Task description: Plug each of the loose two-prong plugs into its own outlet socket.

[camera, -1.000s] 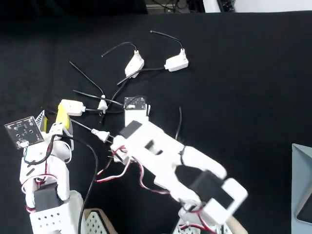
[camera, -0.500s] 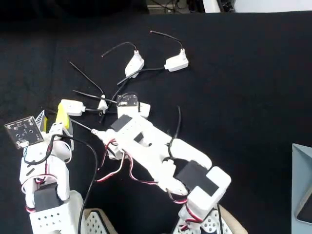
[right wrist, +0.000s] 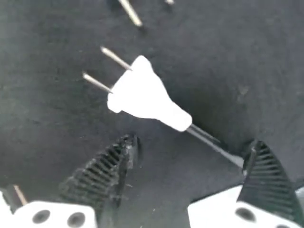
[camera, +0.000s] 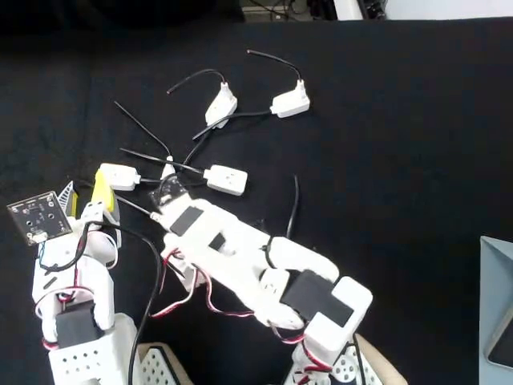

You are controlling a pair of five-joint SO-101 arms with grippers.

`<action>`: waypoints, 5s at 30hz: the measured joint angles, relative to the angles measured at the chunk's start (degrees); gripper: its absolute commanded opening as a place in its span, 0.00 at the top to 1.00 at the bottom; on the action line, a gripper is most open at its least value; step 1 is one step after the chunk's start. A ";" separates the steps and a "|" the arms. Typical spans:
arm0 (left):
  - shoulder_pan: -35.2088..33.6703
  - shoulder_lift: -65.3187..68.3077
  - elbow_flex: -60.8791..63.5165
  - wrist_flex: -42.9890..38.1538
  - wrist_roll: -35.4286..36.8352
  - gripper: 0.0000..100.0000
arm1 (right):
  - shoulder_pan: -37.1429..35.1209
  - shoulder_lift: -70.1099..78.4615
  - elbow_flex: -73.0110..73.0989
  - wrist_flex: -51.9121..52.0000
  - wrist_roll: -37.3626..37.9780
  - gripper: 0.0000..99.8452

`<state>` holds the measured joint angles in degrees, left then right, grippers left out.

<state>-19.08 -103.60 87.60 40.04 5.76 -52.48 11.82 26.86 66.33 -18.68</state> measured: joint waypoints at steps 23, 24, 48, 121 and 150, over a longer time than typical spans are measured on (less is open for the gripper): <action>0.00 0.00 0.26 0.00 0.00 0.83 | 9.49 -2.90 5.89 -10.99 12.84 0.99; 0.00 0.00 0.26 0.00 0.00 0.83 | 9.85 -3.34 5.98 -10.99 13.71 0.99; 0.00 0.00 0.26 0.00 0.00 0.83 | 24.88 -38.42 24.00 -13.19 89.32 0.99; 0.00 0.00 0.26 0.00 0.00 0.83 | 21.36 -32.70 17.23 -14.33 -17.67 0.81; 0.00 0.00 0.79 0.00 0.00 0.83 | 21.89 0.00 2.20 -14.07 -23.82 0.99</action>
<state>-19.08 -103.60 88.40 40.04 5.76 -30.59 11.82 29.05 52.26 -42.51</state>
